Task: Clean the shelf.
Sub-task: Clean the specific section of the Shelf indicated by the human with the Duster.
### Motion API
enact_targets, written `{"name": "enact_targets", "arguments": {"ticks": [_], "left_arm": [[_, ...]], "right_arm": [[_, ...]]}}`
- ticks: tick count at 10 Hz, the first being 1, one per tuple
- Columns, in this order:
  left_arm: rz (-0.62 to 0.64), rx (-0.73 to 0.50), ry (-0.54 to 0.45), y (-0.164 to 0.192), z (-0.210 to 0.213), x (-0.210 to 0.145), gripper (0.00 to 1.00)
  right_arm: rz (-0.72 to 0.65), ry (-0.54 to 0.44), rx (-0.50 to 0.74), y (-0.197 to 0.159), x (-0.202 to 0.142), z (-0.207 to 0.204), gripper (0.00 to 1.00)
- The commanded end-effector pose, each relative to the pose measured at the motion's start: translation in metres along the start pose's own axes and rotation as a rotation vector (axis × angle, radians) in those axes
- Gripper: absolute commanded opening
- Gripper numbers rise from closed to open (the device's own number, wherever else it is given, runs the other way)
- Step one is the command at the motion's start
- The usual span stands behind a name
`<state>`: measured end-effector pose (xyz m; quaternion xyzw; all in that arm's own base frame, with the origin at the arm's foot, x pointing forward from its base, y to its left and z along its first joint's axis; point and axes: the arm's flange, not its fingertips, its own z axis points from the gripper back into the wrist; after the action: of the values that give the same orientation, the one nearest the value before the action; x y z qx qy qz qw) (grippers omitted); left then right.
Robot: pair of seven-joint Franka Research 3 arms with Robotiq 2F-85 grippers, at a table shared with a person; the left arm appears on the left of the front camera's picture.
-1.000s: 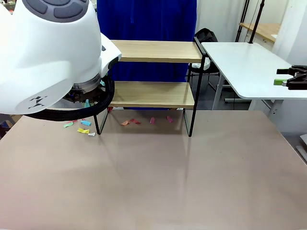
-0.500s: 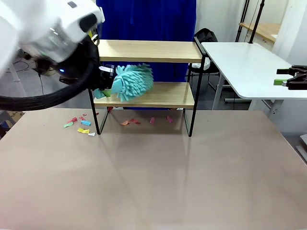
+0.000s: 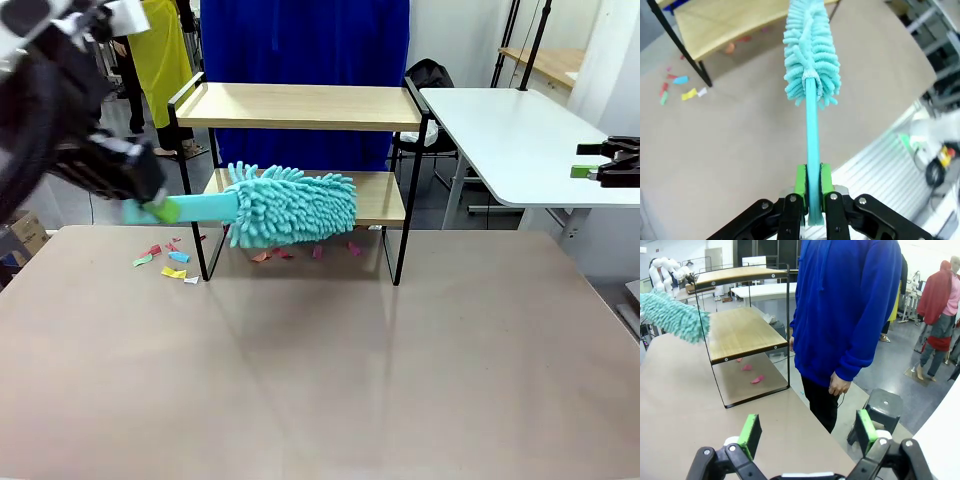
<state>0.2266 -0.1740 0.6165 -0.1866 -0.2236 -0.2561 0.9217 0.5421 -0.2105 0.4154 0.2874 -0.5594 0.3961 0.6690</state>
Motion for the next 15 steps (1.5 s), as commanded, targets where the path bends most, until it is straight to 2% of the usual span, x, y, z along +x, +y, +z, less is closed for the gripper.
{"name": "enact_targets", "arguments": {"ticks": [1, 2, 4, 8, 11, 12, 15], "left_arm": [[-0.227, -0.040, 0.030, 0.011, 0.021, -0.018, 0.14], [-0.300, -0.072, 0.076, 0.021, 0.027, -0.022, 0.14], [-0.393, -0.054, 0.259, 0.046, 0.036, -0.031, 0.14], [-0.459, 0.056, 0.542, 0.085, 0.040, -0.031, 0.14], [-0.393, 0.109, 0.475, 0.098, 0.043, -0.024, 0.14], [-0.401, 0.073, 0.530, 0.094, 0.036, -0.031, 0.14], [-0.401, 0.073, 0.530, 0.094, 0.036, -0.031, 0.14]], "right_arm": [[0.003, -0.003, -0.002, 0.001, 0.003, 0.000, 1.00], [0.003, -0.003, -0.002, 0.001, 0.003, 0.000, 1.00], [0.003, -0.003, -0.002, 0.001, 0.003, 0.000, 1.00], [0.003, -0.003, -0.002, 0.001, 0.003, 0.000, 1.00], [0.003, -0.003, -0.002, 0.001, 0.003, 0.000, 1.00], [0.003, -0.003, -0.002, 0.001, 0.003, 0.000, 1.00], [0.003, -0.003, -0.002, 0.001, 0.003, 0.000, 1.00]]}}
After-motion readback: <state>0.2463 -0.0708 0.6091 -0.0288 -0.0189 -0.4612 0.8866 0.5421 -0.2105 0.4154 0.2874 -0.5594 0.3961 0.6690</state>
